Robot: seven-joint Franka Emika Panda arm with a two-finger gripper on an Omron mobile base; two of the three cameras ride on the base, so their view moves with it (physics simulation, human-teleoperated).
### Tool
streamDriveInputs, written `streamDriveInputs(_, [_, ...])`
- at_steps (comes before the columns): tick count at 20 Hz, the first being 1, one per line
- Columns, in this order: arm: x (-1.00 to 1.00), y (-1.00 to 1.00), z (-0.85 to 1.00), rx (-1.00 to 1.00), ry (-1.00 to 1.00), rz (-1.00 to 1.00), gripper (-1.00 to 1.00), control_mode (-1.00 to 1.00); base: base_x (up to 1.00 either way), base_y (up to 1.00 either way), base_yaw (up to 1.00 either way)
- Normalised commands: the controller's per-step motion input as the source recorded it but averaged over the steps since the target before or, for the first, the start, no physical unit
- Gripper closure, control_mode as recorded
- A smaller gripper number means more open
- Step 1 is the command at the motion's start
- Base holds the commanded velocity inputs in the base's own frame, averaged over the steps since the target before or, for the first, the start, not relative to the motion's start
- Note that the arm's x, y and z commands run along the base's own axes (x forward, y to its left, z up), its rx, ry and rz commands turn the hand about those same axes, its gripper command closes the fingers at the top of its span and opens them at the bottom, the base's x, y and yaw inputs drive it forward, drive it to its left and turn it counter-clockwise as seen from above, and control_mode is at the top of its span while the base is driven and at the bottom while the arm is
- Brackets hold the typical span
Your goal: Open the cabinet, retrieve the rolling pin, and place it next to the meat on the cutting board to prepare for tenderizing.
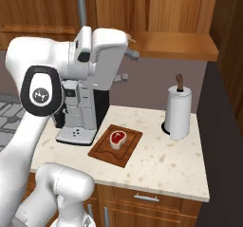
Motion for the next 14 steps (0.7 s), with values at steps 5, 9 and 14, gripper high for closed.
streamDriveInputs(5, [-0.12, 0.71, 0.15, 0.19, -0.4, 0.13, -1.0, -1.0, 0.0, 0.0, 0.0])
streamDriveInputs(9, [-0.1, 0.71, 0.16, 0.22, -0.37, 0.14, -1.0, -1.0, 0.0, 0.0, 0.0])
streamDriveInputs(14, [-0.09, 0.75, 0.23, 0.24, -0.28, 0.17, -1.0, -1.0, 0.0, 0.0, 0.0])
